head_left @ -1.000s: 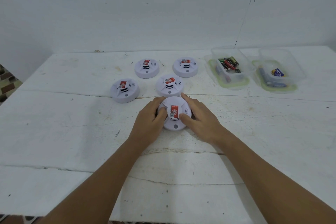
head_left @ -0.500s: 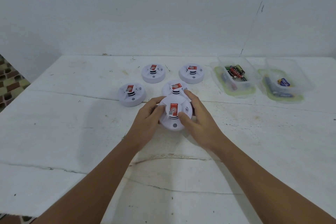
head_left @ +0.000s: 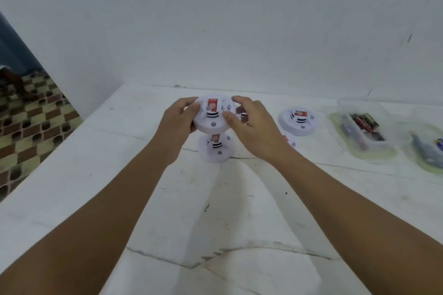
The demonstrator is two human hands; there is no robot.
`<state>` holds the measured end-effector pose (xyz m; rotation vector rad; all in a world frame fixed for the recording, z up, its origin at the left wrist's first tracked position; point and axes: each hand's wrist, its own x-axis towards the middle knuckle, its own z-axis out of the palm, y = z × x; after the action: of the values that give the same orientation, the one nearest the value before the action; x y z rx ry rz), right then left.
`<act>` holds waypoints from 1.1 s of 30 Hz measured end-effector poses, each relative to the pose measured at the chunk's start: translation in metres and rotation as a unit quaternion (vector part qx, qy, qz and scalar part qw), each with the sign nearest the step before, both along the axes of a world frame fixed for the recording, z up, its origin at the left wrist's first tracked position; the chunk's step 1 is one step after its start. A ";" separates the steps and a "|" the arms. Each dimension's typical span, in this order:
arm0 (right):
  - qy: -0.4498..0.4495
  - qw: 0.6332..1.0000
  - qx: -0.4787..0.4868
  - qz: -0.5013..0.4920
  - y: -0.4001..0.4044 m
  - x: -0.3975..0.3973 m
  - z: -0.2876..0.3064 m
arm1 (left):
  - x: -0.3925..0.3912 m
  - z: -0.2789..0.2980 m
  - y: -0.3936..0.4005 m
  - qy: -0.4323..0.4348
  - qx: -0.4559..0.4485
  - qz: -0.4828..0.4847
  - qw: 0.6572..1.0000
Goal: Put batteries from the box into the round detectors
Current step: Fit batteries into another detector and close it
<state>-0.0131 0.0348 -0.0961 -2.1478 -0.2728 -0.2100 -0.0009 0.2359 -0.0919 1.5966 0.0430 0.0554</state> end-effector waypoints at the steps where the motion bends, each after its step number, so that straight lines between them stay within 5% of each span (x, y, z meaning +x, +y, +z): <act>1: 0.008 1.000 -0.014 0.000 0.003 0.010 0.000 | 0.012 -0.002 0.007 0.008 0.001 0.011 1.000; 13: 0.046 0.983 -0.167 -0.056 0.005 0.087 -0.021 | 0.112 -0.039 0.049 0.085 0.099 0.052 0.990; 23: 0.098 0.933 -0.337 -0.082 0.008 0.096 -0.028 | 0.133 -0.061 0.050 0.077 0.264 0.075 0.958; 33: 0.165 0.921 -0.350 -0.043 0.003 0.105 -0.039 | 0.125 -0.060 0.043 0.053 0.280 0.137 0.949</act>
<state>0.0918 0.0377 -0.1354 -2.8566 -0.0520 0.2431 0.1242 0.2785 -0.1514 2.1527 0.3611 0.2122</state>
